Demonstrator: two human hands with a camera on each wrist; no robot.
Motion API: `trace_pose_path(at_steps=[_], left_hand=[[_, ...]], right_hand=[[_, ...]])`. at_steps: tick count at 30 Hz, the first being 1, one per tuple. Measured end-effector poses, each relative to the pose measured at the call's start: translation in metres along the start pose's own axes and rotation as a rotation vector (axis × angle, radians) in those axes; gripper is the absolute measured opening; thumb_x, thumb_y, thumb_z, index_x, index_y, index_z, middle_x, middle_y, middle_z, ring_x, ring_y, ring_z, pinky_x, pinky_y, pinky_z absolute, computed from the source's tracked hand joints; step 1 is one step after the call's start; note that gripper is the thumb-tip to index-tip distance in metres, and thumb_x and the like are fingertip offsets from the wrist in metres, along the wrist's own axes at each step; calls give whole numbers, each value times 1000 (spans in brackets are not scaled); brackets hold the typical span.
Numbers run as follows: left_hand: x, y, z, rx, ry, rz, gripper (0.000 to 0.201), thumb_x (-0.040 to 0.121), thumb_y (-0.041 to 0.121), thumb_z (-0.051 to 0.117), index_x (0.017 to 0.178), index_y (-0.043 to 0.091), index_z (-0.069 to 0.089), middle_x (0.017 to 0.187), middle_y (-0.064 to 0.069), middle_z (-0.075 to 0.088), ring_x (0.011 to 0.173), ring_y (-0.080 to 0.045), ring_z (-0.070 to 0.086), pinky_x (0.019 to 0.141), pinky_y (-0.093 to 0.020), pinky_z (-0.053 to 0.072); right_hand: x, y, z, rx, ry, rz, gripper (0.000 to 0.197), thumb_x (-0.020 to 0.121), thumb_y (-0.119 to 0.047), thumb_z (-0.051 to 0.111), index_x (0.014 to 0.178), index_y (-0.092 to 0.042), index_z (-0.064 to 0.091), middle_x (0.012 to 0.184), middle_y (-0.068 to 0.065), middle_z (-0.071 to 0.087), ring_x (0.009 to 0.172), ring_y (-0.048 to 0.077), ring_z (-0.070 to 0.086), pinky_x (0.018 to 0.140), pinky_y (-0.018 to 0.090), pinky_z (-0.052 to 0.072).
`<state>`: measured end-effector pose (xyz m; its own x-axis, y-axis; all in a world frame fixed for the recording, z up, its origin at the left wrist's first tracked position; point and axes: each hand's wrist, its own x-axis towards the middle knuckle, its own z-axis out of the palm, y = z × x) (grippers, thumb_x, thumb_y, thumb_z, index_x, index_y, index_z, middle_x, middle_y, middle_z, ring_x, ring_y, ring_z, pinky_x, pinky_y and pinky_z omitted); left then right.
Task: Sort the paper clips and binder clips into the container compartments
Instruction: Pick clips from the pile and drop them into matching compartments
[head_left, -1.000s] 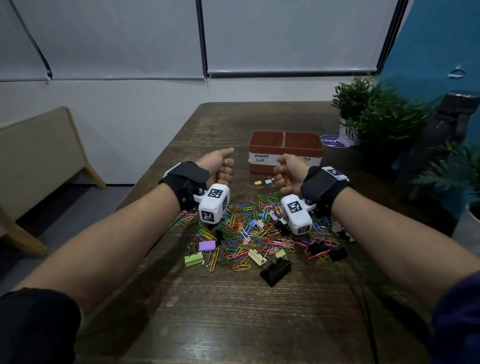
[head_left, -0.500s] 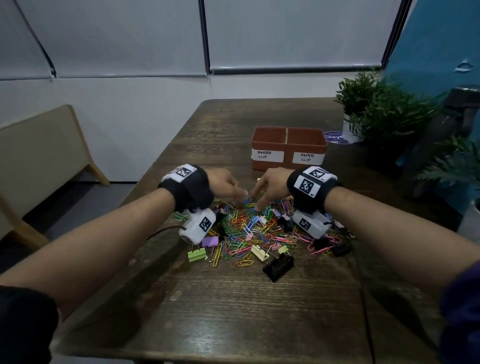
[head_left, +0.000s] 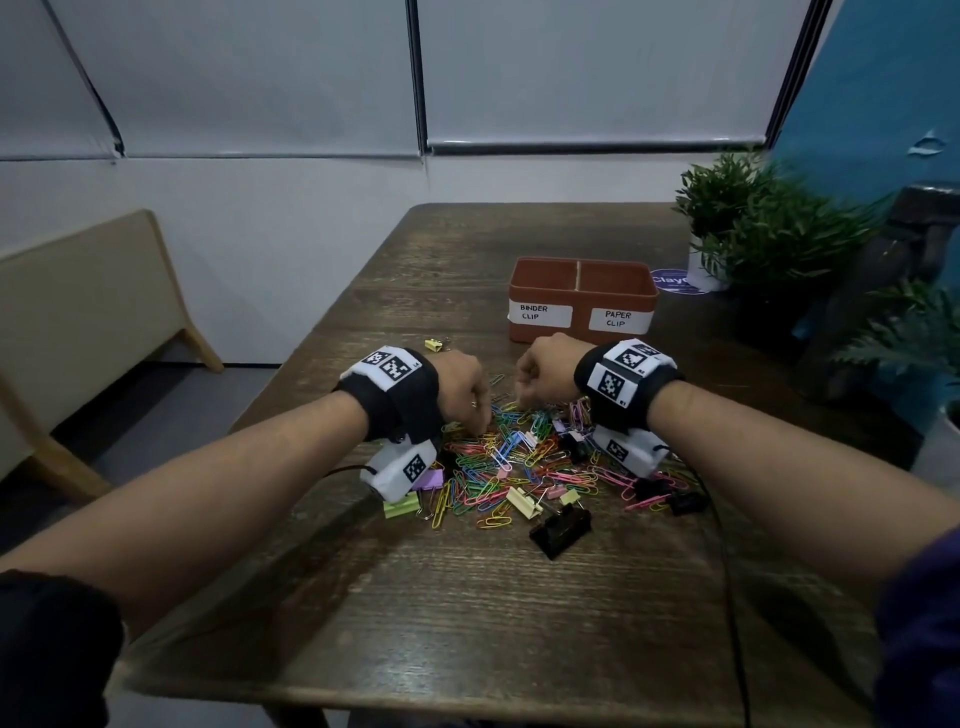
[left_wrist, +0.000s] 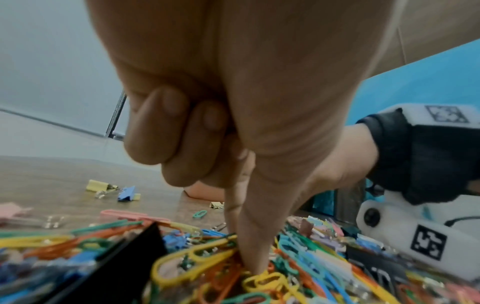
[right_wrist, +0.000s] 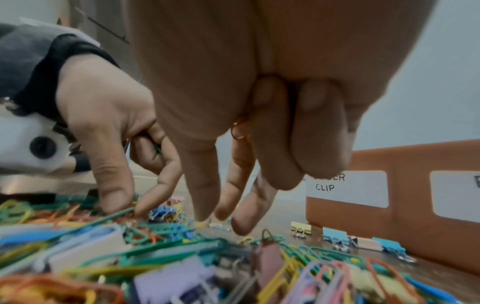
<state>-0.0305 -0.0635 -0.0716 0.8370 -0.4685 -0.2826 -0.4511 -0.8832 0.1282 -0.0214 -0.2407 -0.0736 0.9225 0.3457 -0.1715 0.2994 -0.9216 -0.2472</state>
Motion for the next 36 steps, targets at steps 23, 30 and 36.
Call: trace_pose_path(at_steps=[23,30,36], left_hand=[[4,-34,-14,-1397,249,137,15,89,31,61,93,16,63,77,9,60,57,-2,37,55,-18,31],[9,-24,-4,-1576,206,55,20,102,16,45,84,11,52,70,1,50,51,-4,35,41,-13,27],[14,-21,-13,-1689,166,7,18,103,16,39,93,14,53,74,2,45,46,-3,34,40,-14,25]], right_hand=[[-2,6,6,-47,-12,-68,13,92,-30,66,87,-19,71,86,-7,68,84,12,62,68,26,45],[-5,36,-8,663,41,71,12,94,-26,65,98,-18,73,79,-5,72,44,4,44,42,20,37],[6,60,-8,1368,-28,223,22,102,-7,35,108,-6,57,67,-4,52,33,1,28,30,14,23]])
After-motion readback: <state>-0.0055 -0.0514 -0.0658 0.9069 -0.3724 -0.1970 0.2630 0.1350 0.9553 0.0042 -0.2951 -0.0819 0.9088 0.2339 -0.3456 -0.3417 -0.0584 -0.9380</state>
